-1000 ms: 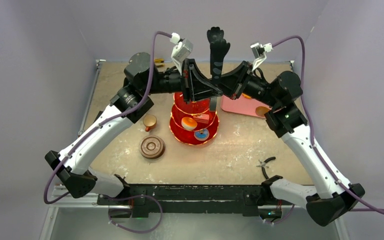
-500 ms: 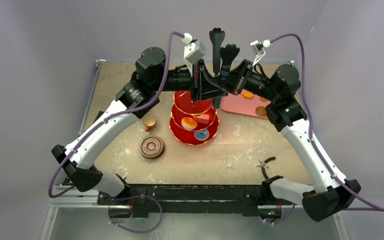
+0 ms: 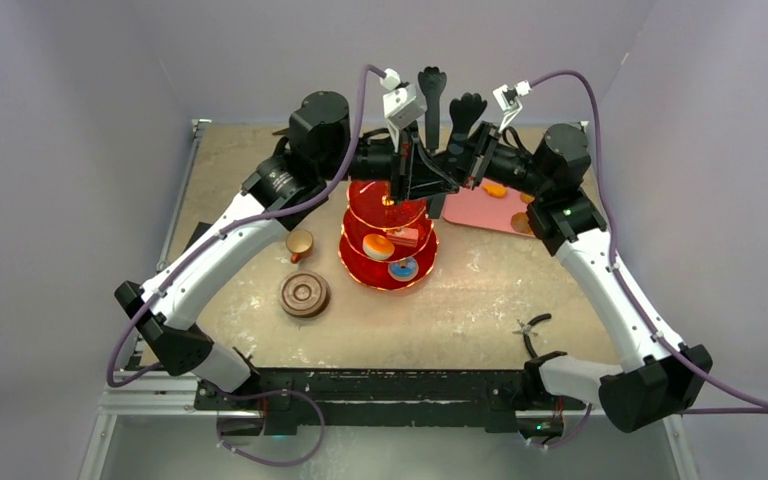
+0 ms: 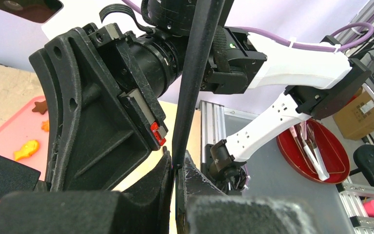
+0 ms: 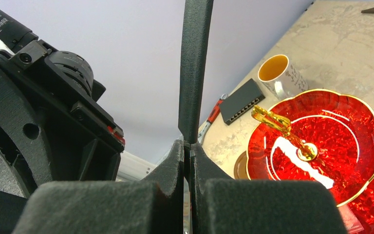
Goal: Serve the afternoon tea
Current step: Adjust the clamp.
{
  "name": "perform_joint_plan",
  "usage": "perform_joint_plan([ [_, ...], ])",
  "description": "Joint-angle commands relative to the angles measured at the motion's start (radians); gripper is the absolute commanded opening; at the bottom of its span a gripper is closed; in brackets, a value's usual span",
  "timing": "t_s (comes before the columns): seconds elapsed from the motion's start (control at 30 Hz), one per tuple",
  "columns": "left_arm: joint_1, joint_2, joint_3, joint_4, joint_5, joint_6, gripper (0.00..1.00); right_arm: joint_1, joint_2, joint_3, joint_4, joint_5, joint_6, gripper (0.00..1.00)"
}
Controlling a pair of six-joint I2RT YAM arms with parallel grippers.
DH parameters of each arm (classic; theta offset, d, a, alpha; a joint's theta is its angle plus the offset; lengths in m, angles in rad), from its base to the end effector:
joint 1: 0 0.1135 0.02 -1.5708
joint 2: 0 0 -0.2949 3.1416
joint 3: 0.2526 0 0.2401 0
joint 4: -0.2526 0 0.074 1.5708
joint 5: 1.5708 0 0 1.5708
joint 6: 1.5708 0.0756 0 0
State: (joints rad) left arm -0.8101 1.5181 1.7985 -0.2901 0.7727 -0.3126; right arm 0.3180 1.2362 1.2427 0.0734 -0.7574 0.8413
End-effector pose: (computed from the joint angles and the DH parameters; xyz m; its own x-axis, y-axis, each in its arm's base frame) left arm 0.1958 -0.2822 0.5287 -0.3139 0.0104 -0.9494 0.9494 -0.0092 -0.3140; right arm 0.2533 0.1381 0.4639 -0.6038 0.3716 -0.7052 -0.6415 0.2987 0.7066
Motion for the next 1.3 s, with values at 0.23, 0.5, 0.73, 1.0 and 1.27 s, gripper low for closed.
perform_joint_plan([
  [0.23,-0.180,-0.075,0.166,0.149,0.420,-0.075,0.00,-0.067,0.166,-0.093,-0.166,0.328,-0.127,0.00],
  [0.5,-0.180,-0.095,0.106,0.146,0.368,-0.035,0.46,-0.067,0.126,-0.048,-0.185,0.363,-0.169,0.00],
  [0.73,-0.091,-0.112,0.092,0.161,0.286,0.007,0.79,-0.066,0.073,0.011,-0.342,0.353,-0.330,0.00],
  [1.0,0.019,-0.144,0.126,0.139,0.109,0.170,0.83,-0.066,-0.040,0.040,-0.483,0.368,-0.486,0.00],
  [1.27,0.037,-0.069,0.395,-0.248,0.058,0.595,0.95,-0.065,-0.040,0.169,-0.618,0.518,-0.577,0.00],
])
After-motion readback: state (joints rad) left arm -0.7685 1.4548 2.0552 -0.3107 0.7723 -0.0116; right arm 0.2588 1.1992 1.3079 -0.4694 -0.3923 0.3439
